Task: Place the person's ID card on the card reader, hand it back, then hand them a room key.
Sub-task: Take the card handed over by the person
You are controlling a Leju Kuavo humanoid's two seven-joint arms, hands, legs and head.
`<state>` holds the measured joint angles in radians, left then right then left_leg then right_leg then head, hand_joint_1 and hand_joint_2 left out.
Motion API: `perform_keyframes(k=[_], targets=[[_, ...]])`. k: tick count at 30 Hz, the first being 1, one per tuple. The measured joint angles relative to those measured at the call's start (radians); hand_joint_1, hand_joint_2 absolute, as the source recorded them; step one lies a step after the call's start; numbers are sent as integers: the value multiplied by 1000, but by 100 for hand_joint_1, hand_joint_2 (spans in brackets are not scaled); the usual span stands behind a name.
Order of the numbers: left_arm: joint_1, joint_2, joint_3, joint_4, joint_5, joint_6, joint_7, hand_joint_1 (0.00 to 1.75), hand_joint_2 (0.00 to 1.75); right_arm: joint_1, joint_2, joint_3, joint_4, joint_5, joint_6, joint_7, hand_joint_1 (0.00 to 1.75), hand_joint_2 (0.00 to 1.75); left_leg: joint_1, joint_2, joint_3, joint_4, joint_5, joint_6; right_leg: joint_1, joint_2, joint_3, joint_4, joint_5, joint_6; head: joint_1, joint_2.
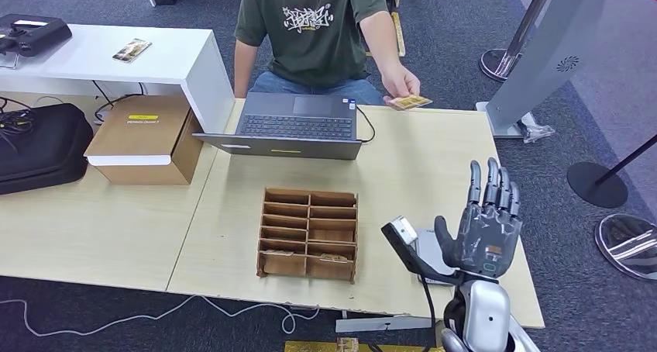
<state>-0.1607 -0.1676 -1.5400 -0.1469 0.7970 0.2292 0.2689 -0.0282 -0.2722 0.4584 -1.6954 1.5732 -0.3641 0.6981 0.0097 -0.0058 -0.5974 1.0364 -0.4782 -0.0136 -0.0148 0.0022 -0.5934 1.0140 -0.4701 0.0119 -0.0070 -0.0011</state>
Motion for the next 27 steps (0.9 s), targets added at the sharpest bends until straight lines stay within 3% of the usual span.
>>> perform_keyframes(k=[14,22,27], targets=[[-4,-2,0,0,-60,-10,1,0,0,-152,17,88,116,0,-110,-23,0,175,0,0,0,0,0,0,0,0,0,0,0,0,0,0],[-18,-4,0,0,-122,-25,17,0,0,-258,127,38,280,0,-193,-284,0,175,0,0,0,0,1,-1,0,0,0,1,0,0,0,0],[-22,-6,0,0,-150,-25,20,0,0,-344,196,-8,409,0,-210,-371,0,175,0,0,0,0,2,-1,0,1,0,1,1,-1,0,0]])
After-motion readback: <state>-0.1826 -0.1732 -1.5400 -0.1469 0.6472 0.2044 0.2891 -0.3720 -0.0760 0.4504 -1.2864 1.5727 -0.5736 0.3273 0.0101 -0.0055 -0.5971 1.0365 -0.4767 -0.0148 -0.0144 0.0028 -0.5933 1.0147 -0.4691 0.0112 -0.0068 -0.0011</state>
